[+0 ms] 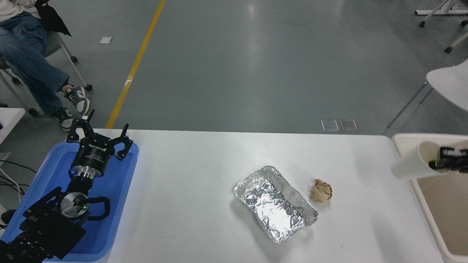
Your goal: Pick up paper cup place in dustbin
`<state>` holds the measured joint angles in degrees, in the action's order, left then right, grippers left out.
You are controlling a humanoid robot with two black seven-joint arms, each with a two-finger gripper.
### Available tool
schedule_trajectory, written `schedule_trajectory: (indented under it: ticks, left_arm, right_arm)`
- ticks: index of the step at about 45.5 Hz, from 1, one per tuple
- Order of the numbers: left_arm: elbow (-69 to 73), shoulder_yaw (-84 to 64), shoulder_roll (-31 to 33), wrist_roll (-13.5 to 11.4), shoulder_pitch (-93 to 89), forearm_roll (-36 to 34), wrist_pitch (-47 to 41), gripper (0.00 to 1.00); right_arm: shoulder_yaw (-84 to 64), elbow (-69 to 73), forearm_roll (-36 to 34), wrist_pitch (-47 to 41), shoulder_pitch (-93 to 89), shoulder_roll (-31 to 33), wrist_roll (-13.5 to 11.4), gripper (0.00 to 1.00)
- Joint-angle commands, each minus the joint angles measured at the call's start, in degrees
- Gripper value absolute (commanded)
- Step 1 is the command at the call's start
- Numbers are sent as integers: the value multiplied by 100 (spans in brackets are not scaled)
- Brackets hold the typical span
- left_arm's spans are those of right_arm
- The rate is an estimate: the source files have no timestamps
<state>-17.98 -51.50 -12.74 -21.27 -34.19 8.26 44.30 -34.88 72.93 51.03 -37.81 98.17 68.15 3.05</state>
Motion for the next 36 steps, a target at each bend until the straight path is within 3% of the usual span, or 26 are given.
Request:
schedule_trajectory:
  ticks: [1, 22, 30, 36]
  left_arm:
    - [-4, 0, 0, 0, 0, 0, -1, 100]
    - [-4, 0, 0, 0, 0, 0, -1, 100]
    - [-4, 0, 0, 0, 0, 0, -1, 100]
    - [-4, 0, 0, 0, 0, 0, -1, 100]
  right_arm:
    - [-2, -244, 73, -315, 466, -170, -15, 0]
    - [-274, -1096, 21, -420, 589, -733, -32, 0]
    - [-353, -2097, -23, -324, 160, -874, -32, 0]
    - [-353, -3160, -444, -271, -438, -1198, -32, 0]
